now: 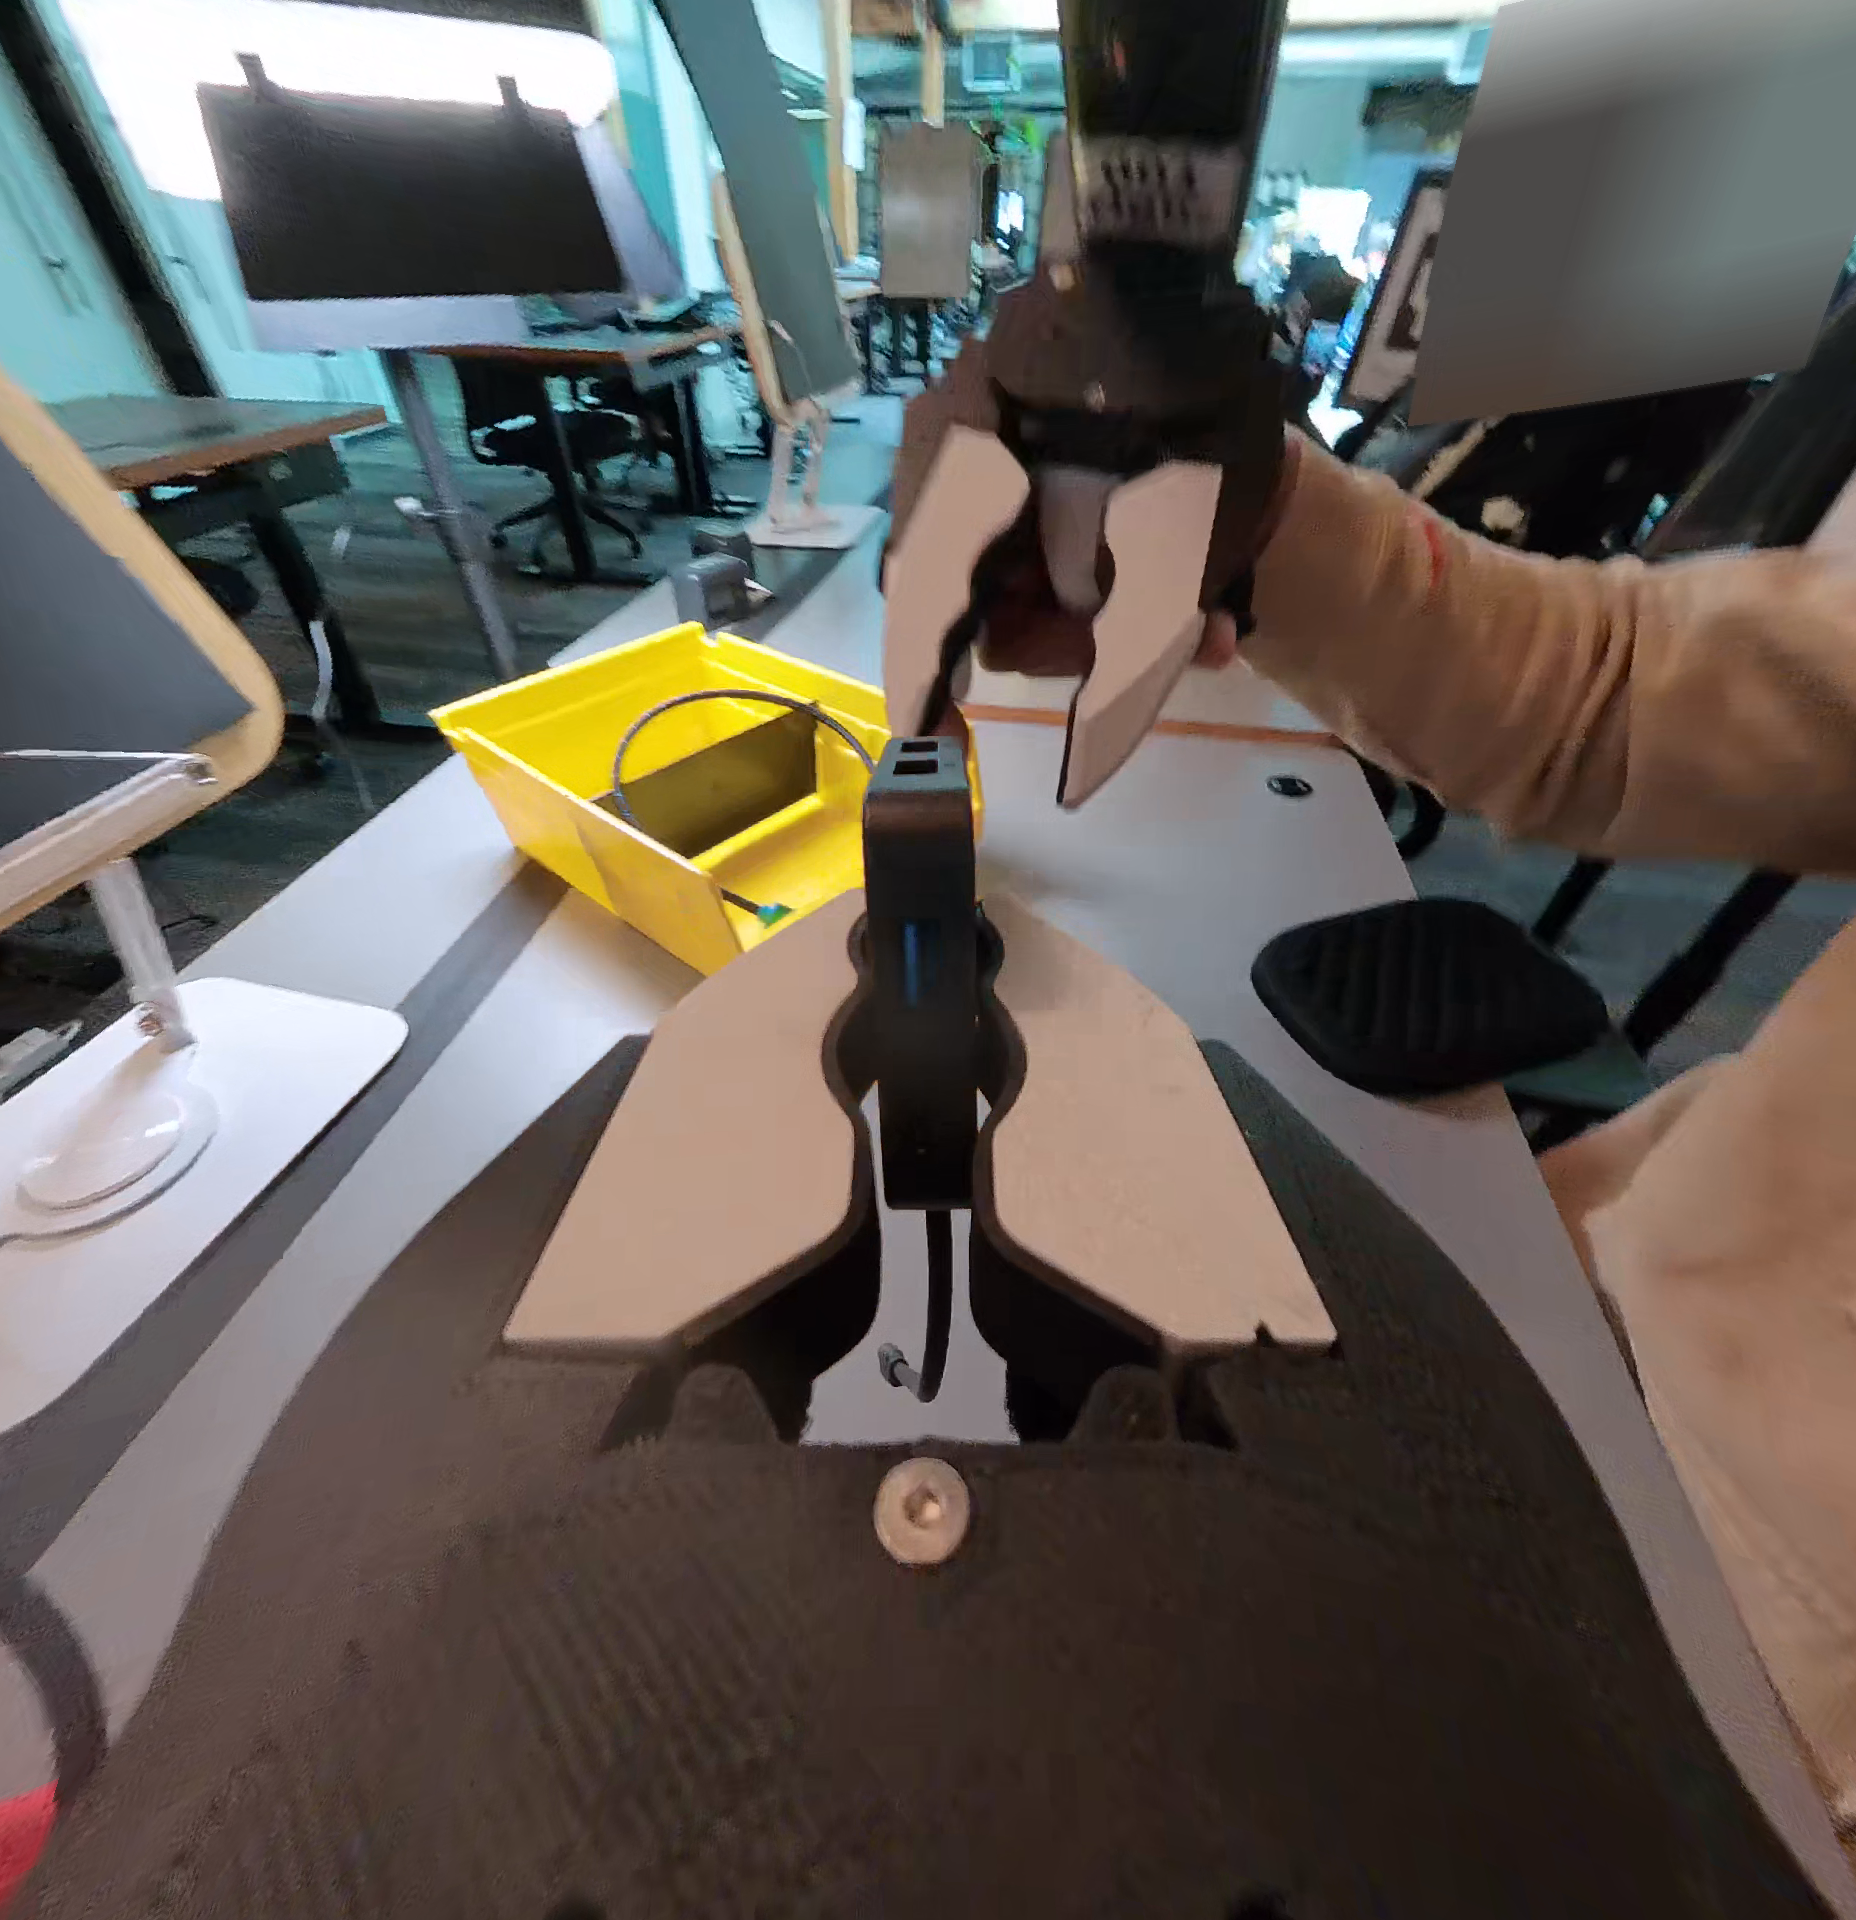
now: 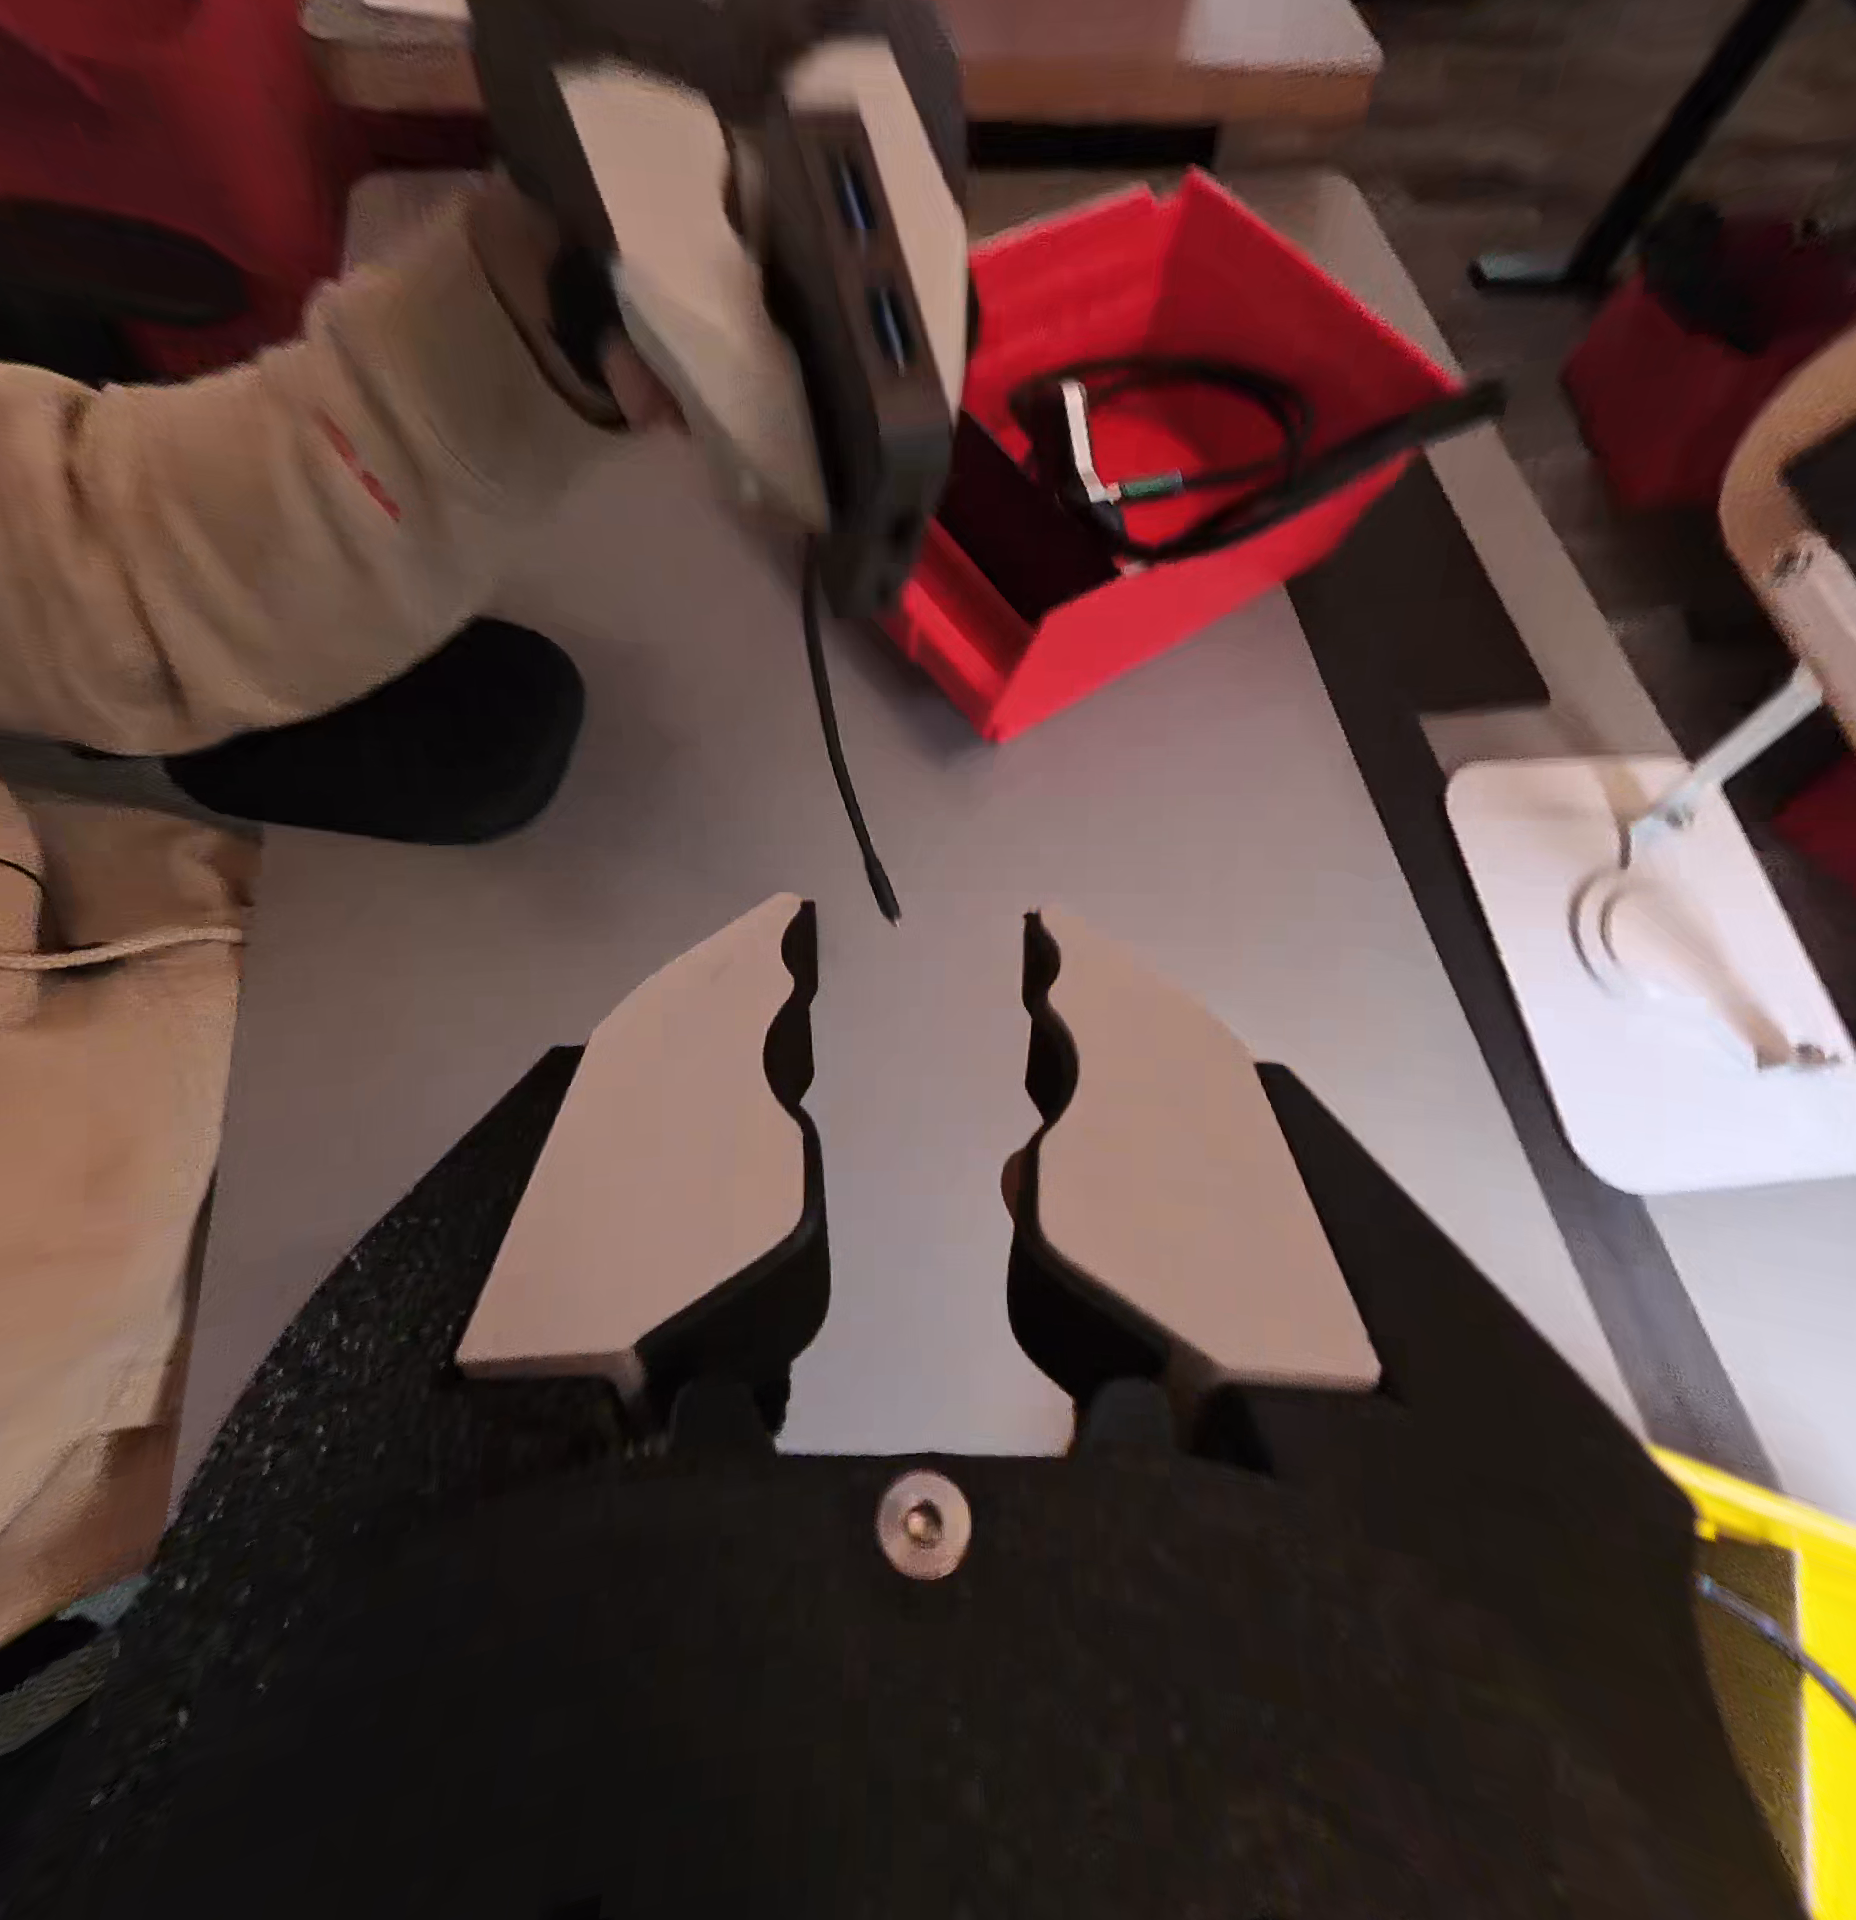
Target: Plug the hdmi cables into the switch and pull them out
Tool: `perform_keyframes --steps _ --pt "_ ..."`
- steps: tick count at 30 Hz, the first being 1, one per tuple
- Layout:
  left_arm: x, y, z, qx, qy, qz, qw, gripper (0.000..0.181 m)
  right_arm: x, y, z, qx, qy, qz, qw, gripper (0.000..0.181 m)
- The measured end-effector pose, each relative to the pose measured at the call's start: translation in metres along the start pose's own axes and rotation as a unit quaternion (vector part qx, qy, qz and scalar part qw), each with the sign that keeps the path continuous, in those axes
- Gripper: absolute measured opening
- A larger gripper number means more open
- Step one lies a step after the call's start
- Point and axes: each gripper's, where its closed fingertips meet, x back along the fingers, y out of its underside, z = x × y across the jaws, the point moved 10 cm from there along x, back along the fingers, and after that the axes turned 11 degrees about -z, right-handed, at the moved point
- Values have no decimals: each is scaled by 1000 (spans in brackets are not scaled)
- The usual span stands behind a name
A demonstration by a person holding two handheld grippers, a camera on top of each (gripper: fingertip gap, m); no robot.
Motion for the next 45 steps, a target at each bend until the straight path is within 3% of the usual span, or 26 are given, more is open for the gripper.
perform_keyframes --steps 6,8,11,15,22,27,31,39,45 --pt "-36 2 16 -45 40 -51 997 14 -7 -39 -14 46 -32 -19 998 36" --pt "-44 3 19 -53 39 -67 996 14 -14 -43 -16 68 -40 -47 996 17" --pt "-46 5 18 -47 38 -55 997 17 -14 -47 -18 99 -36 -86 991 13" --pt "-32 5 4 -12 -12 -17 1000 43 17 -54 -8 91 -17 -102 990 14" --pt "-2 9 -17 37 -83 29 995 43 96 -44 53 24 178 -156 971 13" --pt "0 13 -22 54 -90 34 994 40 125 -11 109 -30 345 -210 914 14" --pt "-2 15 -24 62 -90 27 994 40 114 41 156 -71 405 -255 875 14" --pt "10 24 -35 82 -135 -4 987 39 64 149 214 -168 389 -321 847 14" --pt "19 30 -41 101 -152 -43 982 39 47 178 226 -222 364 -326 844 17"
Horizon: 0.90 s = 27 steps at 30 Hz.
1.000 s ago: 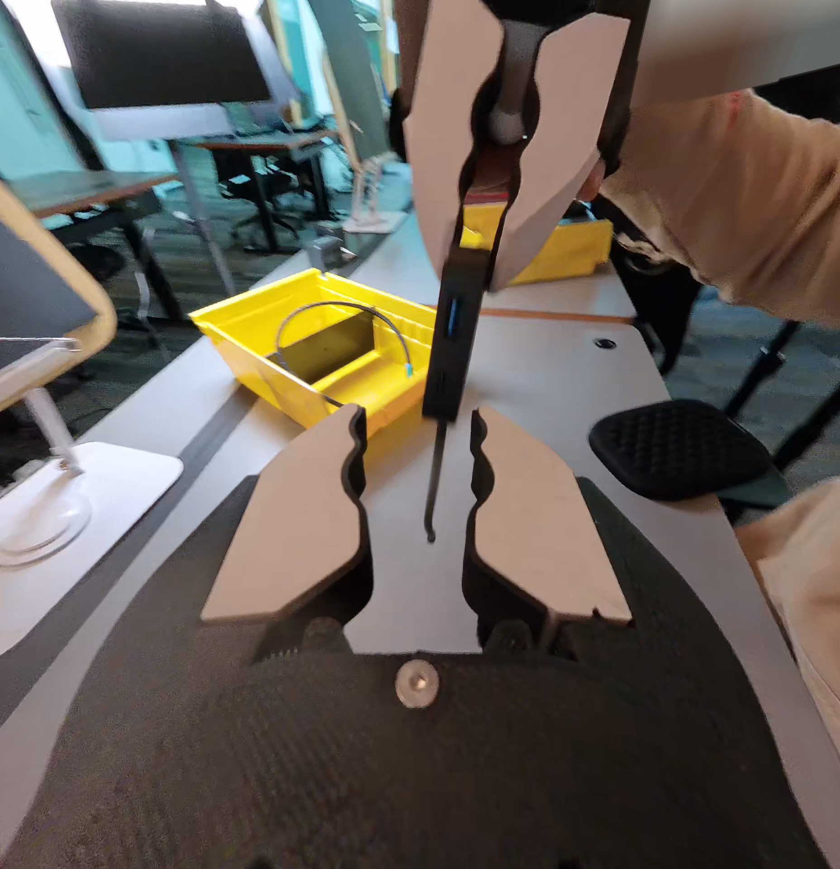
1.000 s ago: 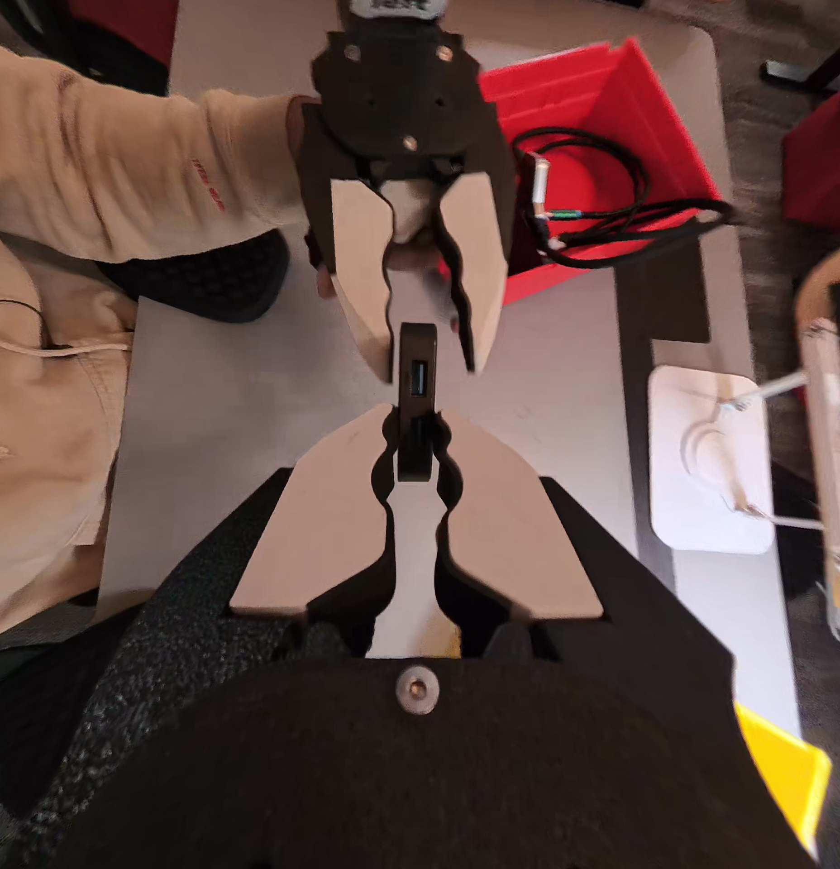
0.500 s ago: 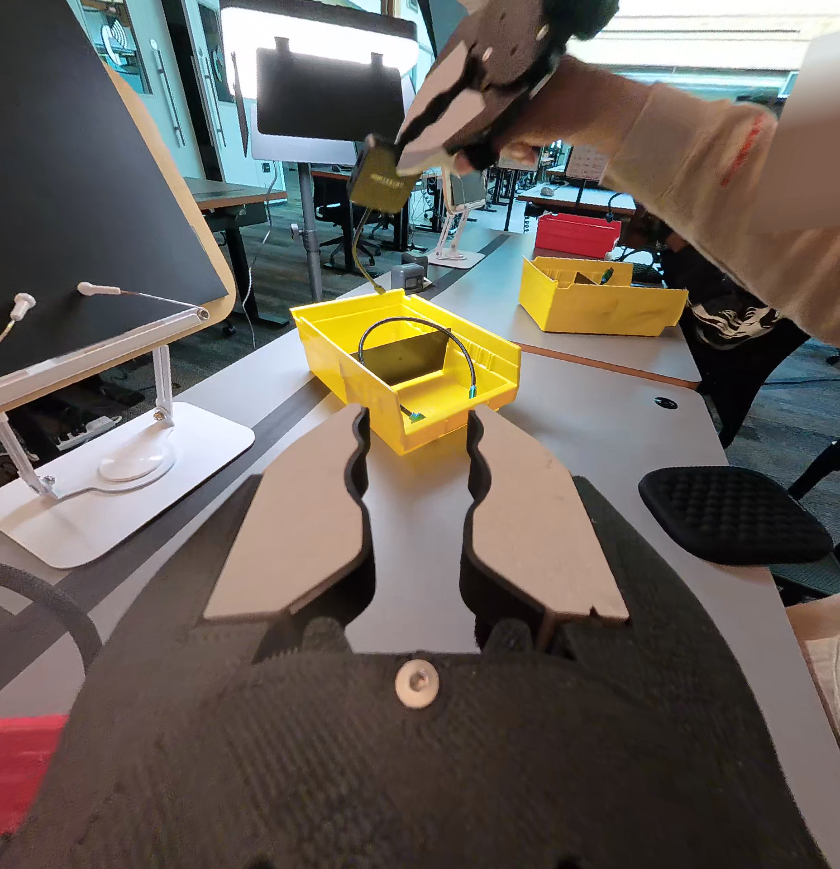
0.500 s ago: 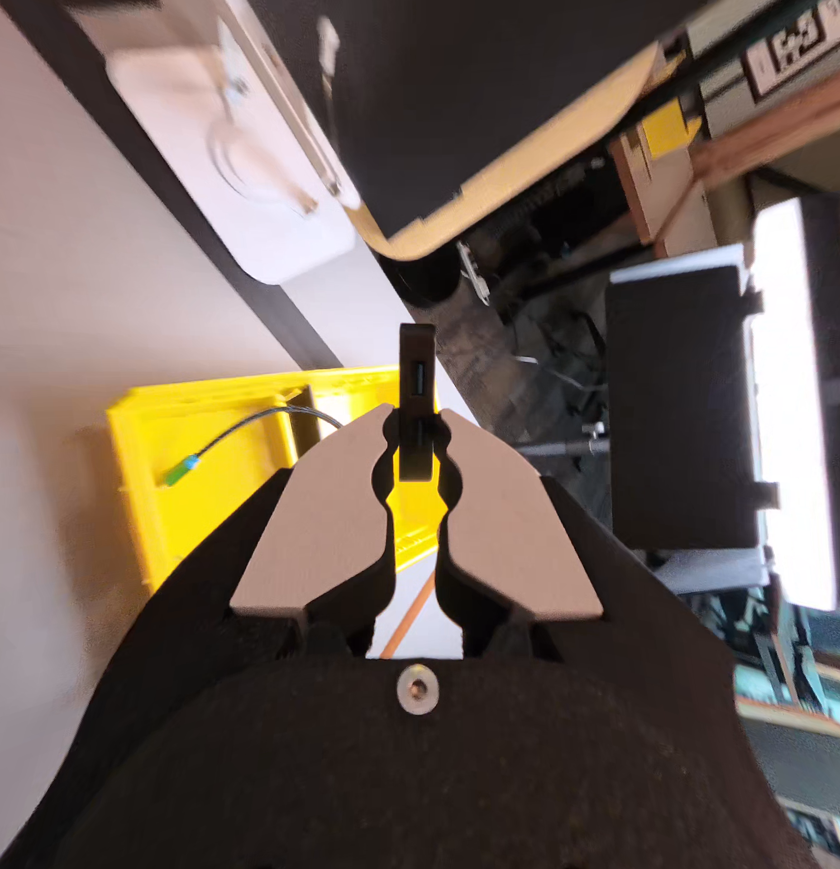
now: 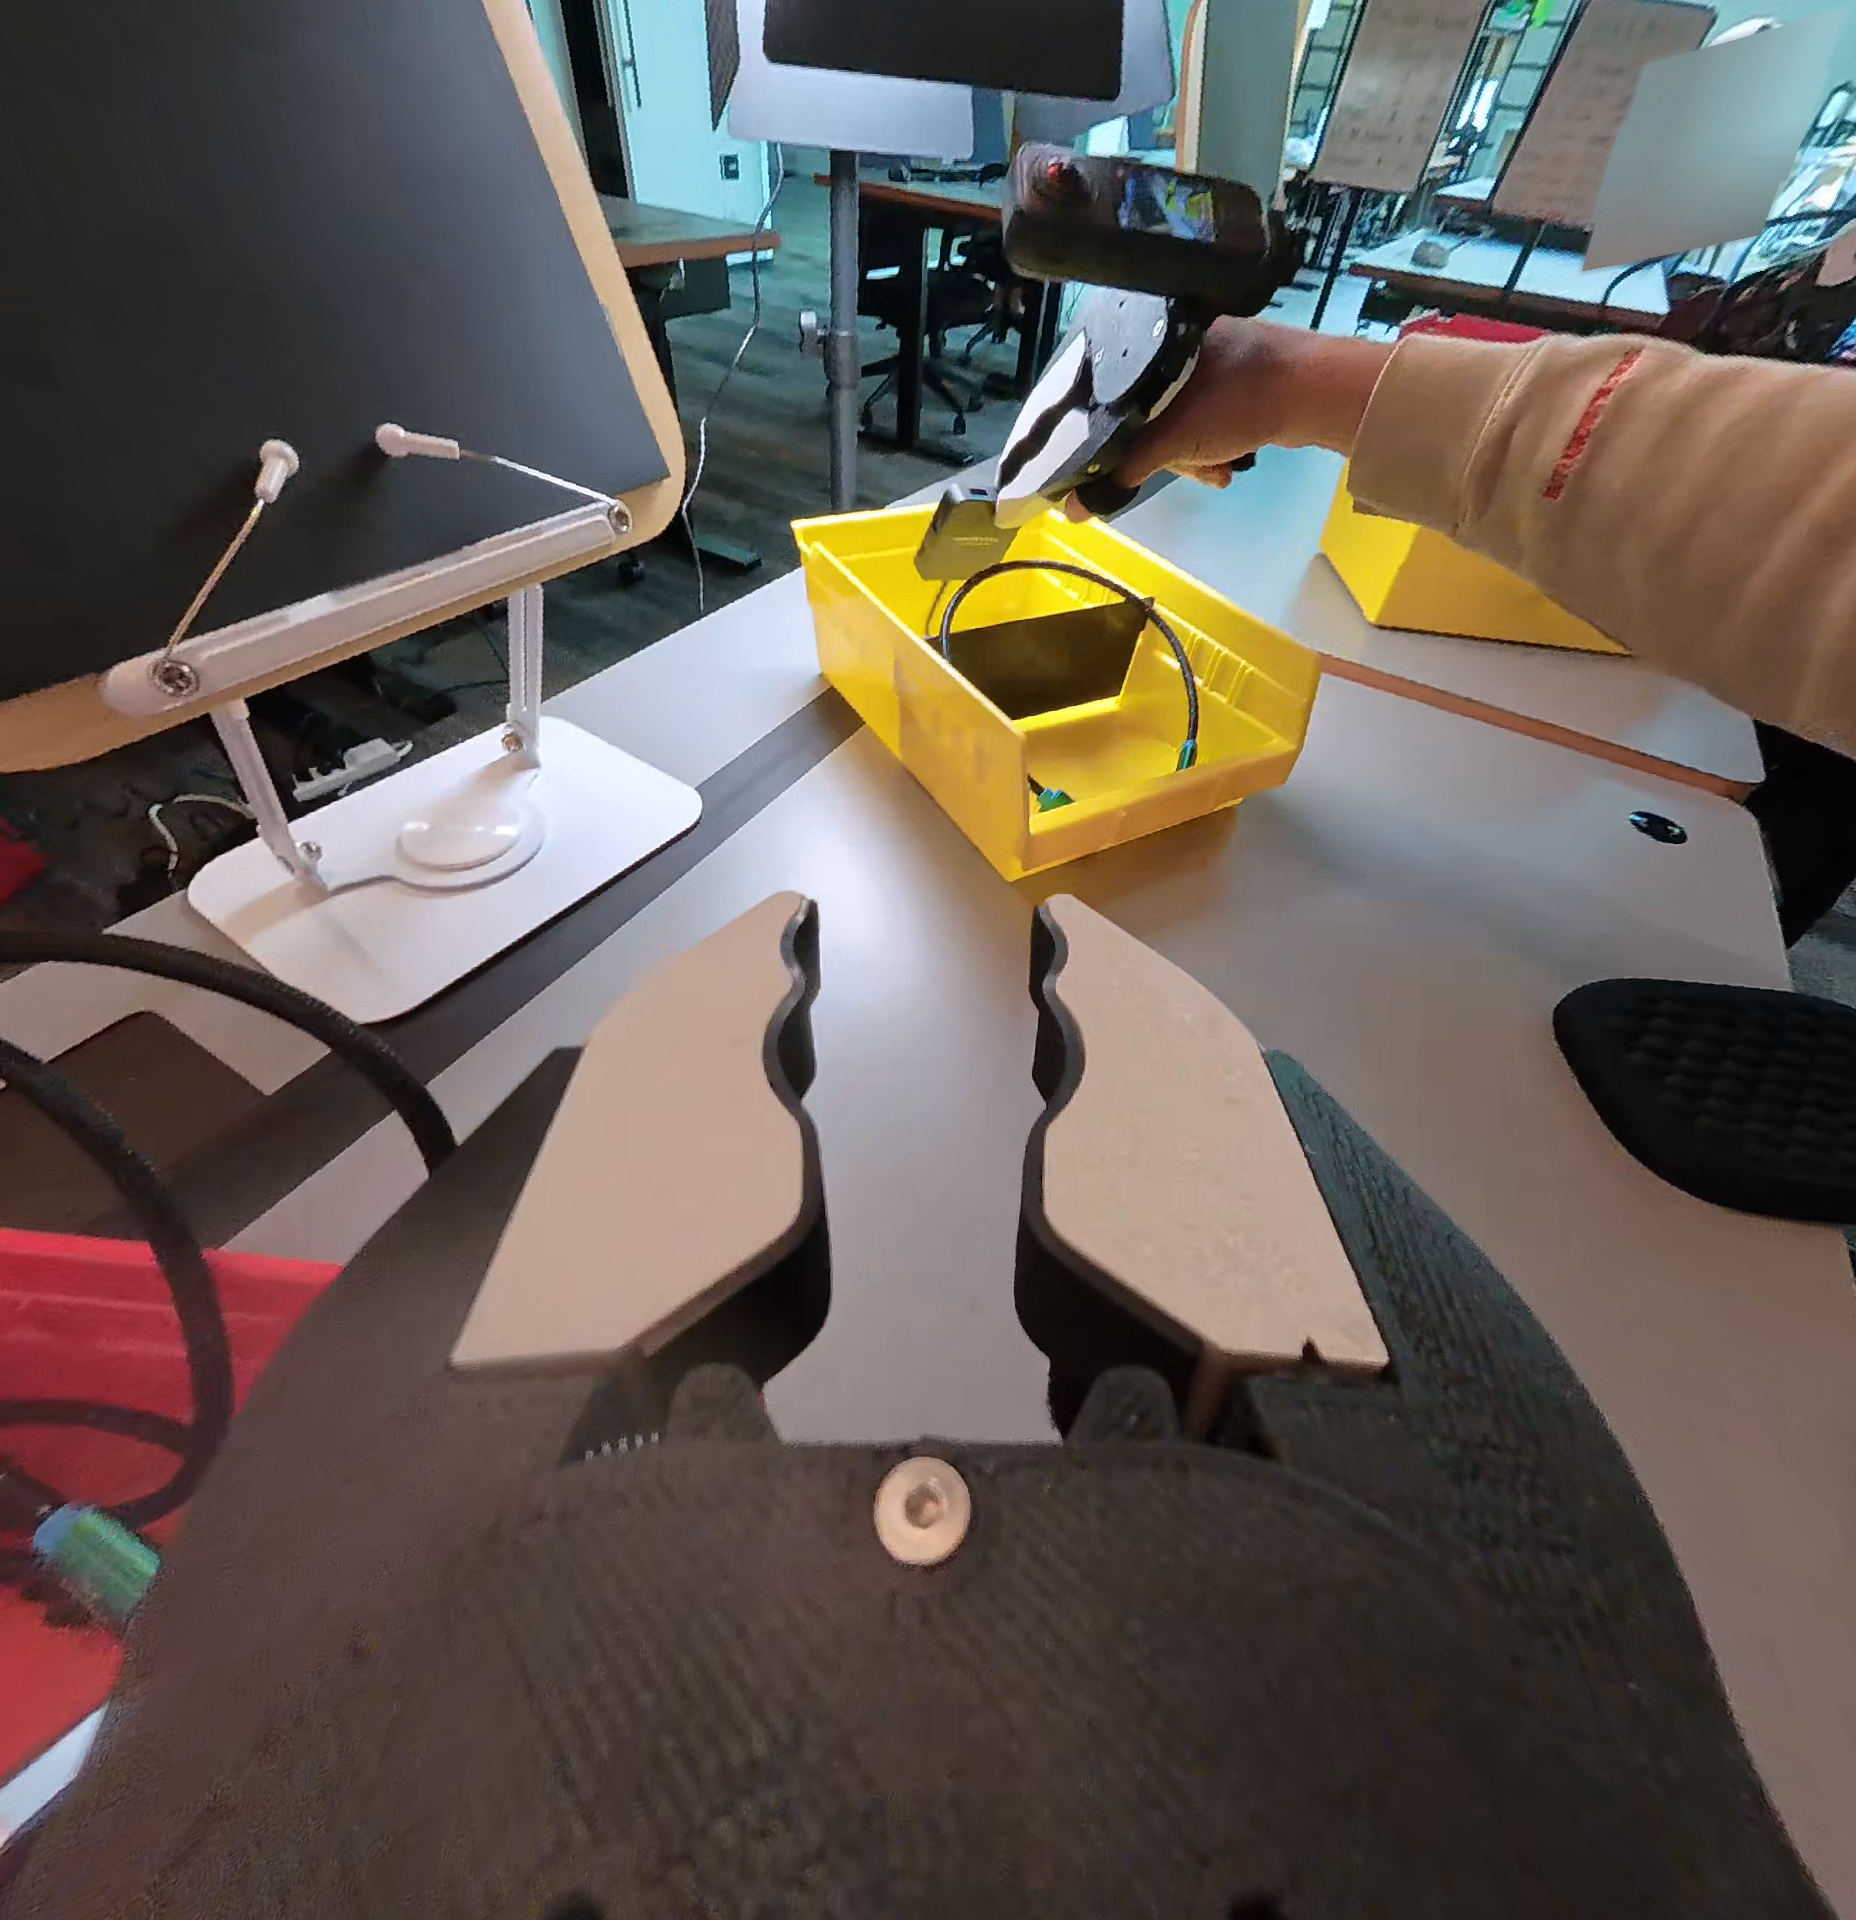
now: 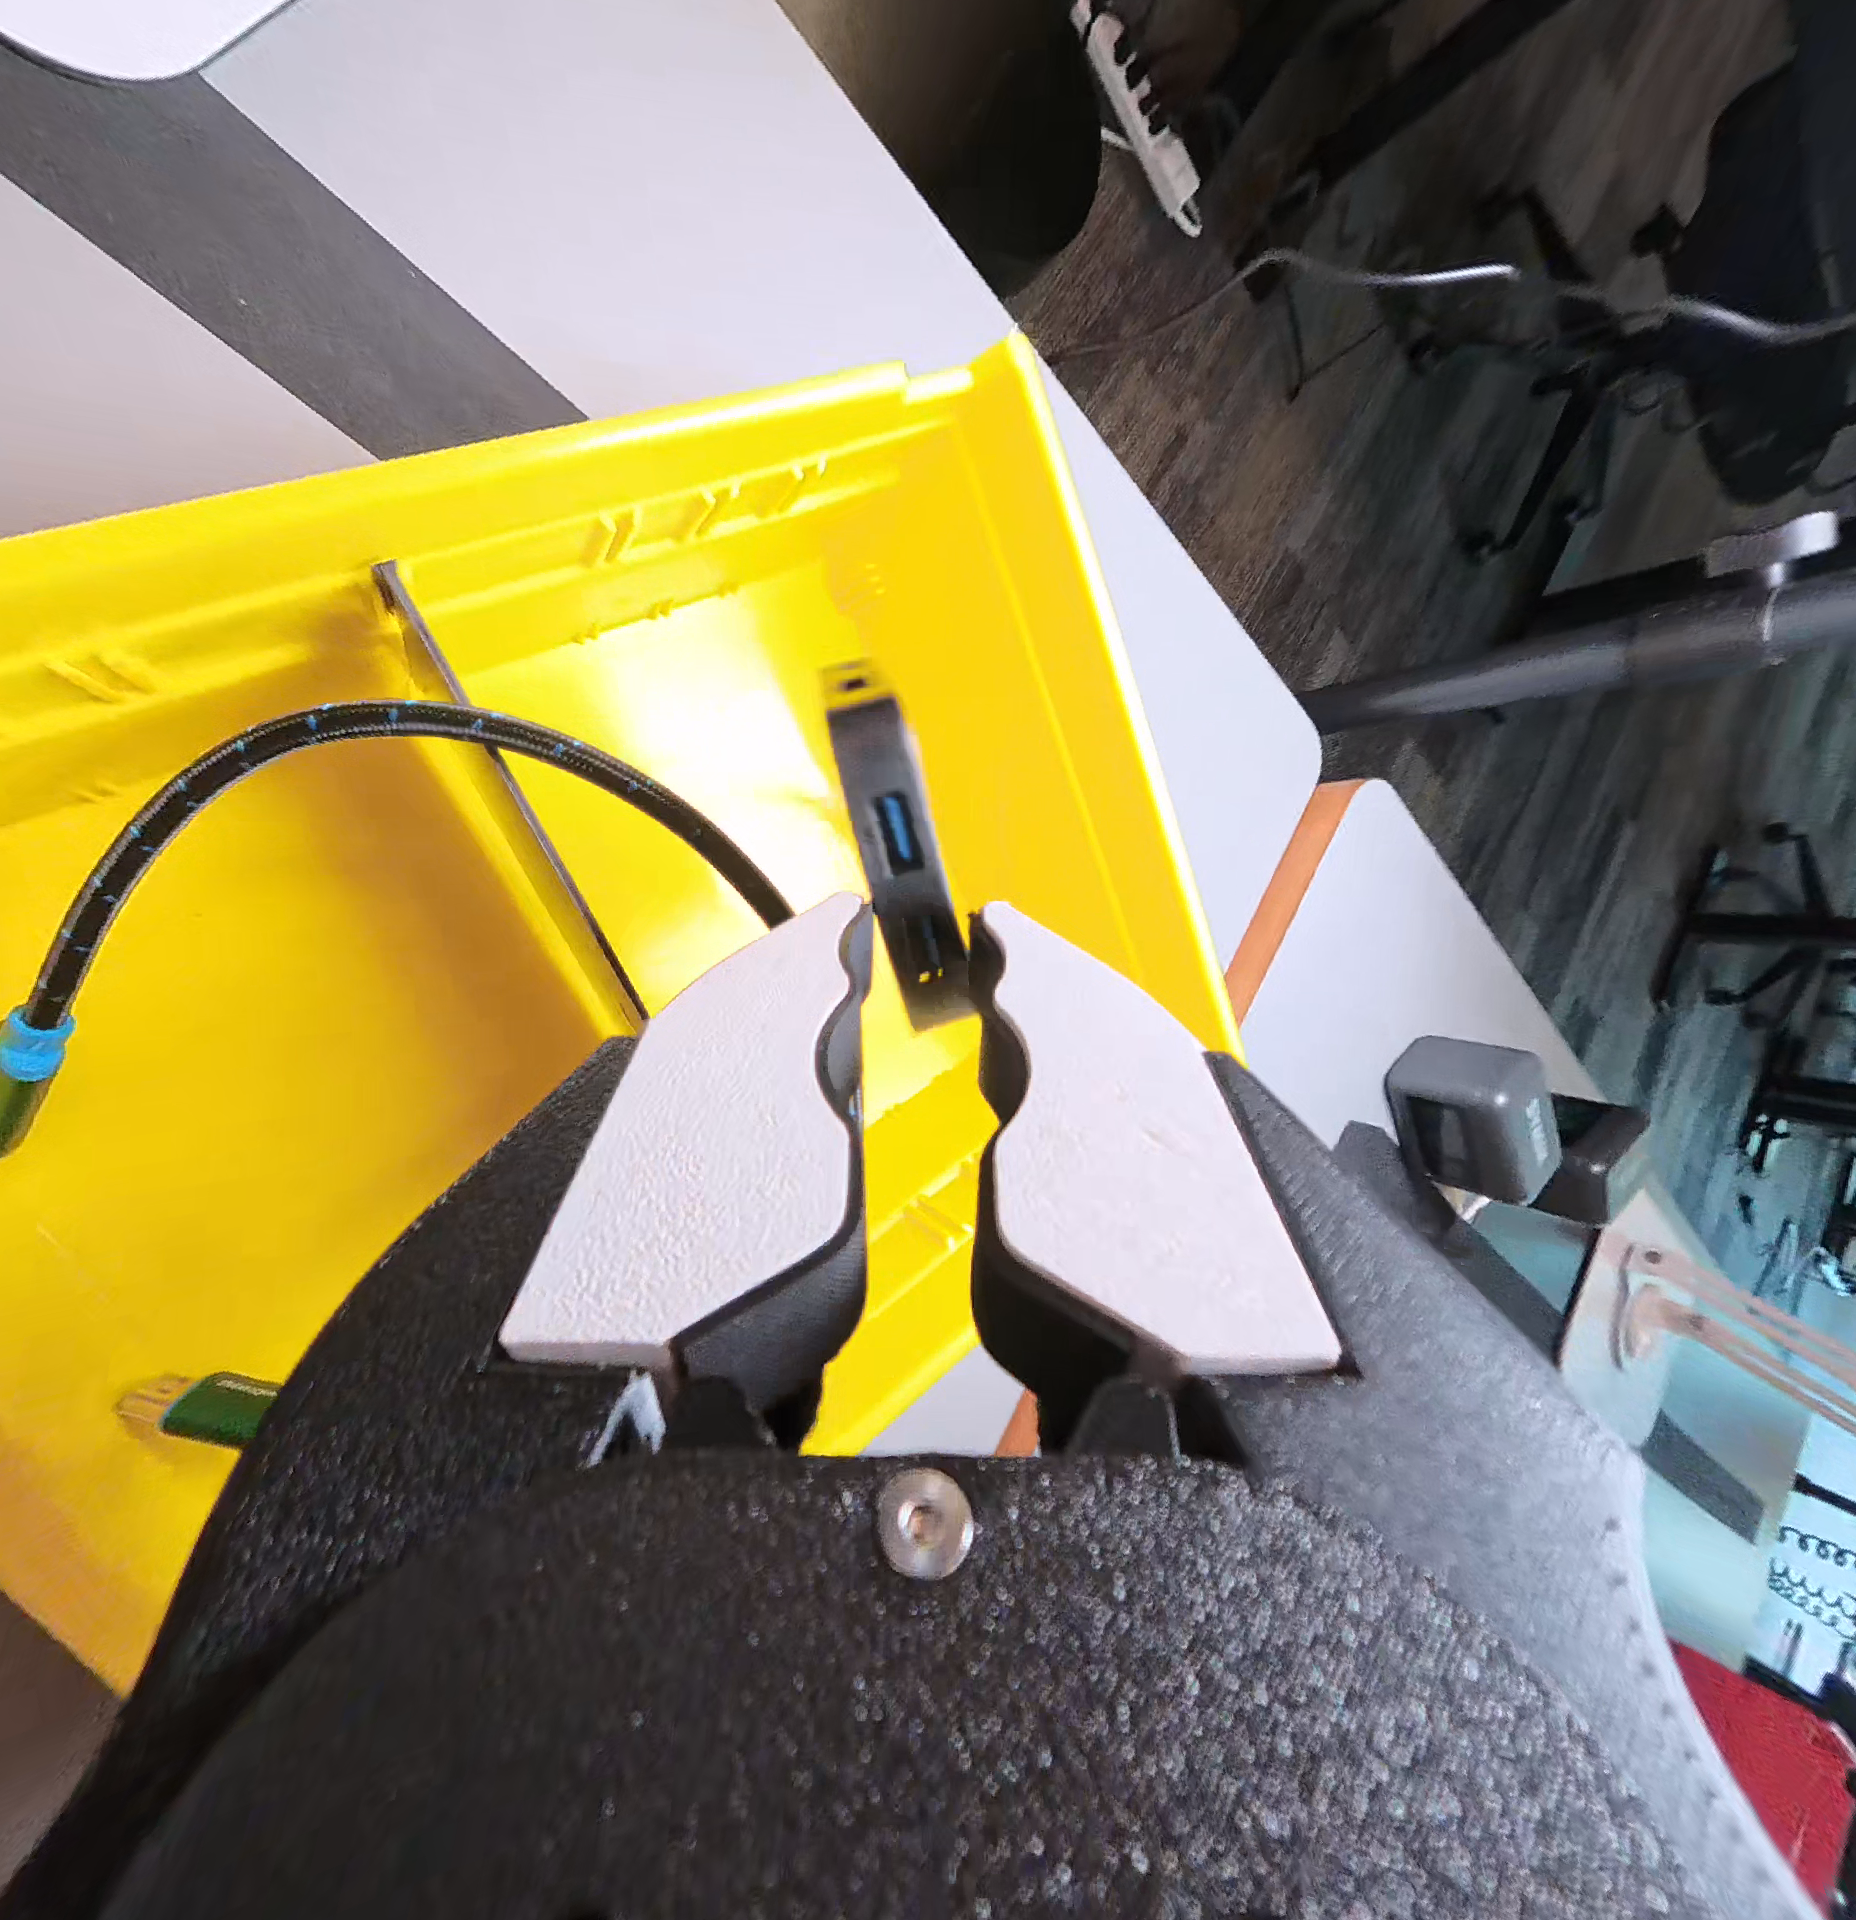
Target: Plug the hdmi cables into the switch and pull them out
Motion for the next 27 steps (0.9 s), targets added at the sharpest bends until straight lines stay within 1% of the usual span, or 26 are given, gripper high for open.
perform_keyframes --steps 3,6,9,12,14,16,17,19,21,23,25,27 --pt "-1 2 -2 2 -8 -12 1000 40 4 -2 1 -6 -15 7 1000 26" --pt "-1 2 -2 6 -7 -15 1000 40 23 -8 0 -14 -40 51 998 30" --pt "1 2 -3 8 -16 -18 1000 40 52 -17 -6 -30 -66 123 990 32" --pt "8 3 -8 16 -34 -18 999 40 88 -24 -27 -55 -109 228 966 34" --pt "18 5 -16 25 -59 -17 998 40 113 -22 -52 -76 -151 312 935 34" --pt "31 10 -26 33 -100 -21 994 39 135 -12 -85 -98 -203 382 896 34" --pt "40 13 -32 38 -127 -27 991 39 142 -6 -103 -106 -223 408 879 34" --pt "60 22 -45 51 -184 -38 981 39 149 9 -140 -112 -247 438 857 34" --pt "79 29 -55 70 -225 -36 971 39 147 26 -177 -121 -266 452 843 33" --pt "90 35 -62 87 -234 -26 968 39 138 43 -210 -129 -284 450 837 33" --pt "92 39 -67 96 -237 -31 966 39 124 58 -237 -138 -291 447 834 33" --pt "87 45 -71 89 -250 -63 962 39 109 69 -256 -125 -282 455 836 33"
